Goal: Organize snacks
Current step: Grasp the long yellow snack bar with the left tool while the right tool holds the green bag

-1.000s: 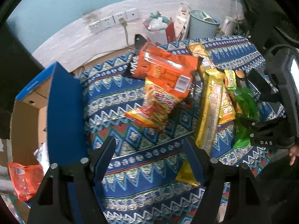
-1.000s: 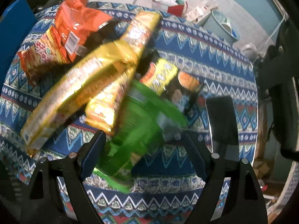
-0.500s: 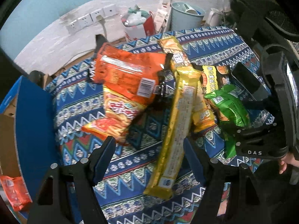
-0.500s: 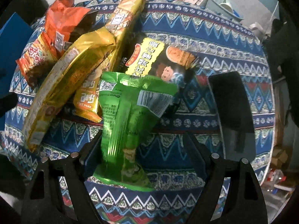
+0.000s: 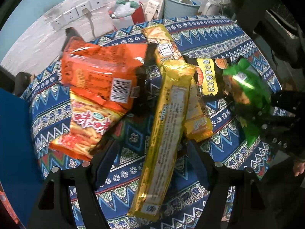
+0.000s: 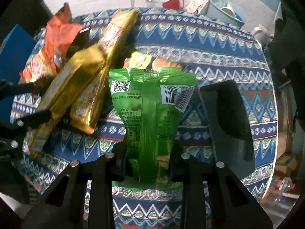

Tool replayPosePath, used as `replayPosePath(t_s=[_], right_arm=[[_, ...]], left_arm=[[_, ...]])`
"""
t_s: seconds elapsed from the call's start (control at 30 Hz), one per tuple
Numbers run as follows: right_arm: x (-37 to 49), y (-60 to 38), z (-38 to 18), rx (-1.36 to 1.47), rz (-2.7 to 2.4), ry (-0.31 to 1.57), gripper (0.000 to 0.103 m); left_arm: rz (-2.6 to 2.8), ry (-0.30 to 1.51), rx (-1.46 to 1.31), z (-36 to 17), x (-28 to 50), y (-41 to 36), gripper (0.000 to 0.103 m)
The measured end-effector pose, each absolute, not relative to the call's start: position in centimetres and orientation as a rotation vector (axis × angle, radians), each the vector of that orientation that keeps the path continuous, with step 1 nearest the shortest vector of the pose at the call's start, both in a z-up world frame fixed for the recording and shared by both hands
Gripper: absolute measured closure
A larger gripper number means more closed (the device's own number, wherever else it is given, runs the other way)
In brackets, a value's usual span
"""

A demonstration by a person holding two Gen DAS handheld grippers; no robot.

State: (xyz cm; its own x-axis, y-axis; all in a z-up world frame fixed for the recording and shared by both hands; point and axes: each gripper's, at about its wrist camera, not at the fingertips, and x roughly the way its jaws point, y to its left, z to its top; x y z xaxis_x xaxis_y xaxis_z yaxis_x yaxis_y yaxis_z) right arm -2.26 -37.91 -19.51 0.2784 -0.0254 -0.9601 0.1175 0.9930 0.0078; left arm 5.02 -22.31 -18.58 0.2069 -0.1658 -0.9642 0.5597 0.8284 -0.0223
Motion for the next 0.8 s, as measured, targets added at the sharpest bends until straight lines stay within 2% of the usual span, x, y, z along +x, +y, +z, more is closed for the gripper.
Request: replayPosePath(t_s=[0.13, 0.2, 0.27, 0.3, 0.33, 0.37, 0.47, 0.8], right_arm=[[-2.1, -38.9, -19.2, 0.108, -0.101, 1.269, 0.074], [-1.3, -38.9, -18.8, 0.111, -0.101, 1.267, 0.074], [-0.9, -39.3, -18.6, 0.115, -0.099, 1.263, 0.074], [-0.7, -39.2, -18.4, 0.117, -0.097, 1.26, 0.074], [-0.8, -39.1, -18.3, 0.118, -0.096, 1.257, 0.074], [-1.1, -38.6, -18.1, 0.118, -0.094, 1.254, 0.074], [-0.6, -38.3, -18.0, 0.112, -0.087, 1.247, 0.074], [-0.3, -36.8, -16.7, 0.086, -0.073, 1.212, 0.074]], left_arm=[[-0.539, 1.277, 0.378, -19.4, 5.0, -22.9, 0.027], [-0.55, 1.28, 0.384, -19.9, 4.9, -23.0, 0.03], [-0.557, 1.288, 0.398, -20.2, 4.8, -23.1, 0.048], [-0.56, 1.295, 0.406, -20.5, 4.7, -23.1, 0.054], [-0.565, 1.303, 0.408, -20.7, 4.7, -23.1, 0.064], [-0.571, 1.307, 0.402, -20.8, 4.7, -23.0, 0.068], [-0.558, 1.276, 0.413, -20.5, 4.4, -22.6, 0.071], [-0.557, 1.207, 0.407, -17.3, 2.7, -20.5, 0.071]])
